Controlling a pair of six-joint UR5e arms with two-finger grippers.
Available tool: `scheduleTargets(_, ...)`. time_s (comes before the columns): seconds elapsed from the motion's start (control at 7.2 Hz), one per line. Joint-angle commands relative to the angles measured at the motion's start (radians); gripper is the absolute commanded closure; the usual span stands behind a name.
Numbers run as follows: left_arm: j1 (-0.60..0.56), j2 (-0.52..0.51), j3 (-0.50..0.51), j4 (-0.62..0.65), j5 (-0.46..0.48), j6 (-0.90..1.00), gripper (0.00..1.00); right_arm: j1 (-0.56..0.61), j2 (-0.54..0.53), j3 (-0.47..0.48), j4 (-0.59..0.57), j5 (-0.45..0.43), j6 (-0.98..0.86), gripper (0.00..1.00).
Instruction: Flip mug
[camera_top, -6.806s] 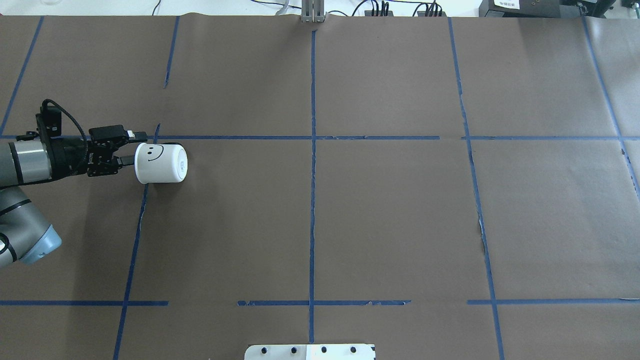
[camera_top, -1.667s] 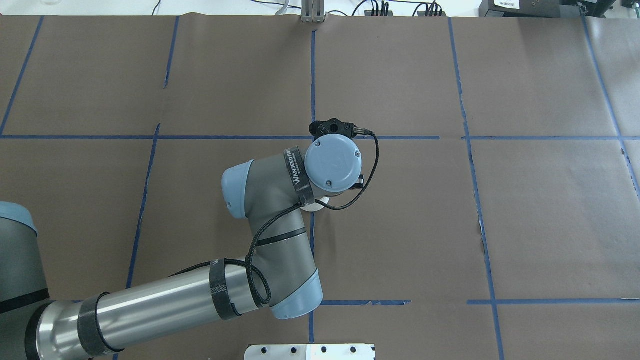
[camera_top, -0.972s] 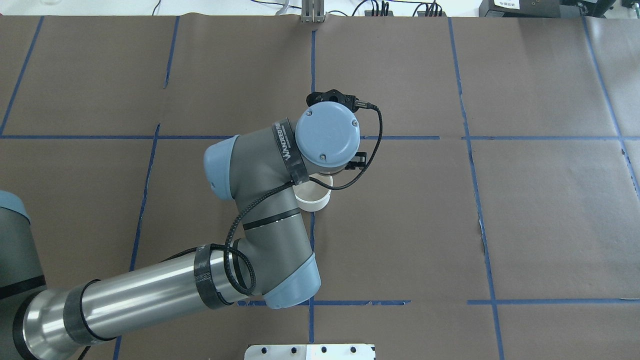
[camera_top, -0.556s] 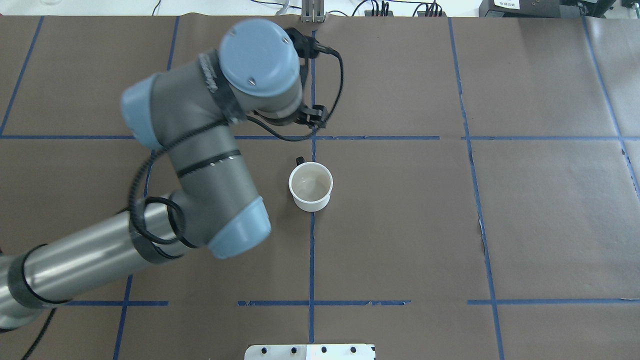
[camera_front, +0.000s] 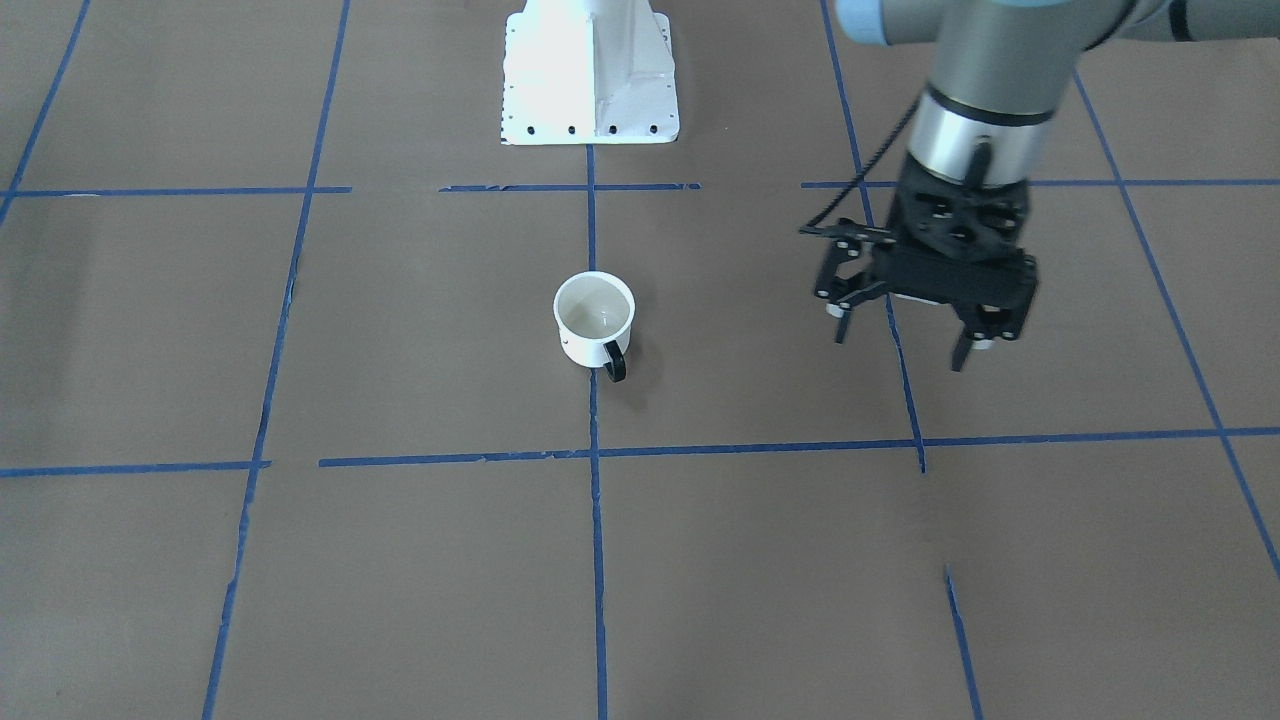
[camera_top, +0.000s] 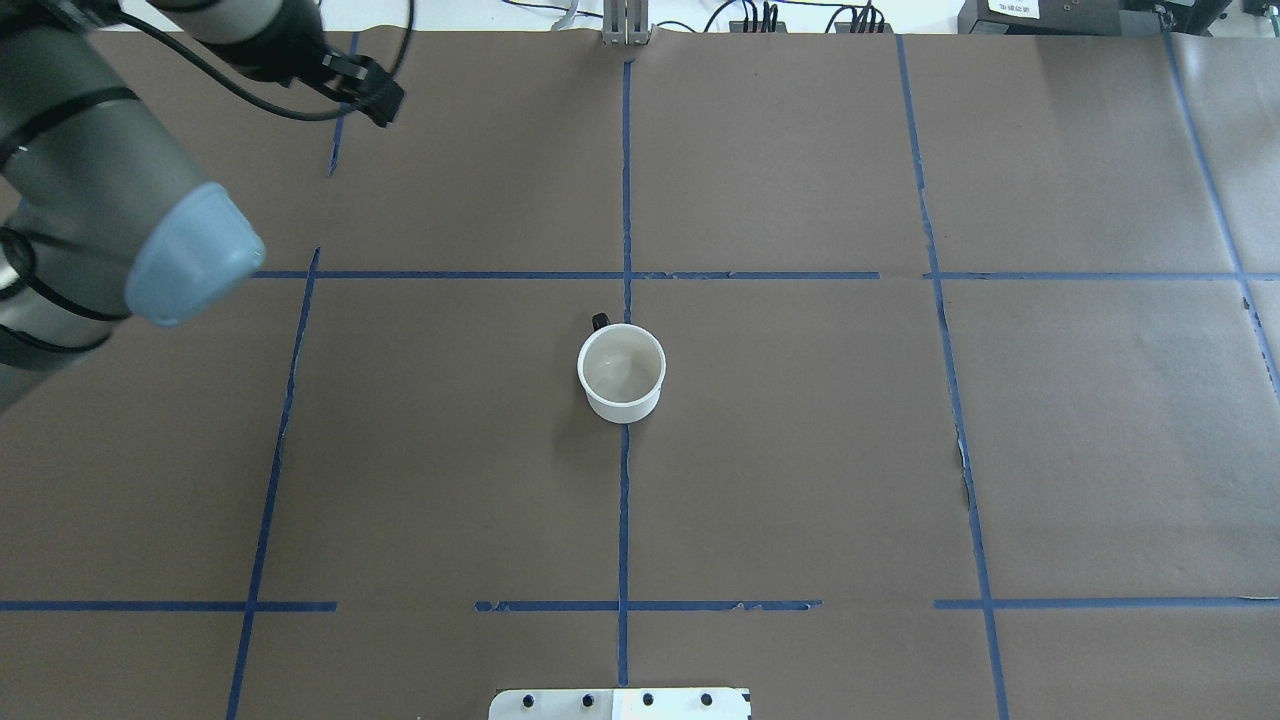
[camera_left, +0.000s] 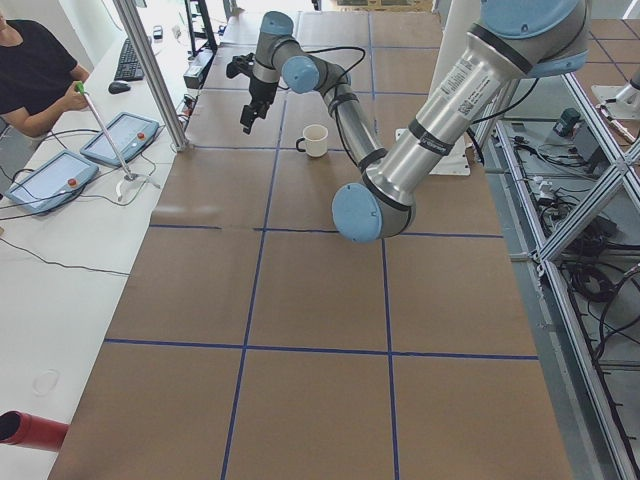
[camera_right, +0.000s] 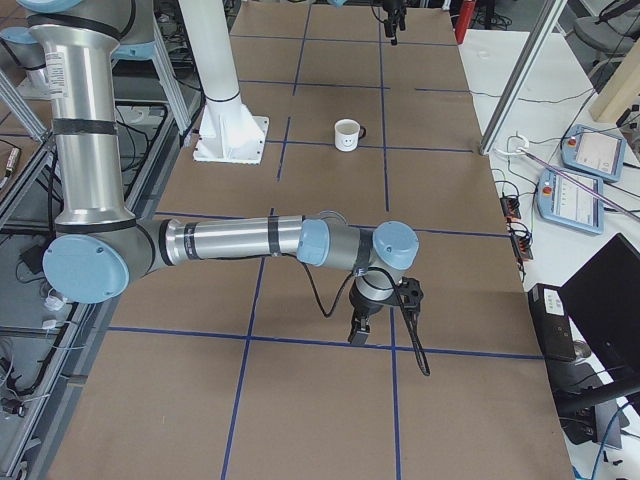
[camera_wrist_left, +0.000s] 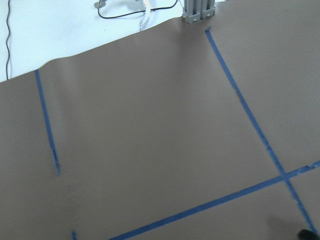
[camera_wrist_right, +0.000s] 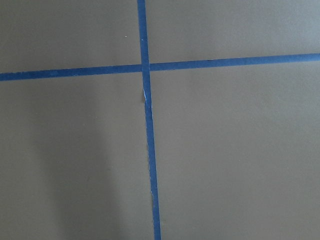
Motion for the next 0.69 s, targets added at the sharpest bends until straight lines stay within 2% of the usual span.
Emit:
scheduleTargets(0.0, -0.175, 0.127, 0.0, -0.017, -0.11, 0.254, 0.0, 0.0, -0.001, 0.0, 0.0, 0.0, 0.0, 0.0)
scheduleTargets(0.14, -0.22, 0.173, 0.009, -0.046, -0.111, 0.354, 0.0, 0.0, -0.001, 0.0, 0.0, 0.0, 0.0, 0.0)
scheduleTargets(0.42, -0.309, 0.305, 0.04, -0.109, -0.22, 0.423, 0.0, 0.0, -0.001, 0.0, 0.0, 0.0, 0.0, 0.0)
scheduleTargets(0.56, -0.387, 0.321, 0.151, -0.155, -0.289, 0.504, 0.0, 0.0, -0.001, 0.0, 0.0, 0.0, 0.0, 0.0)
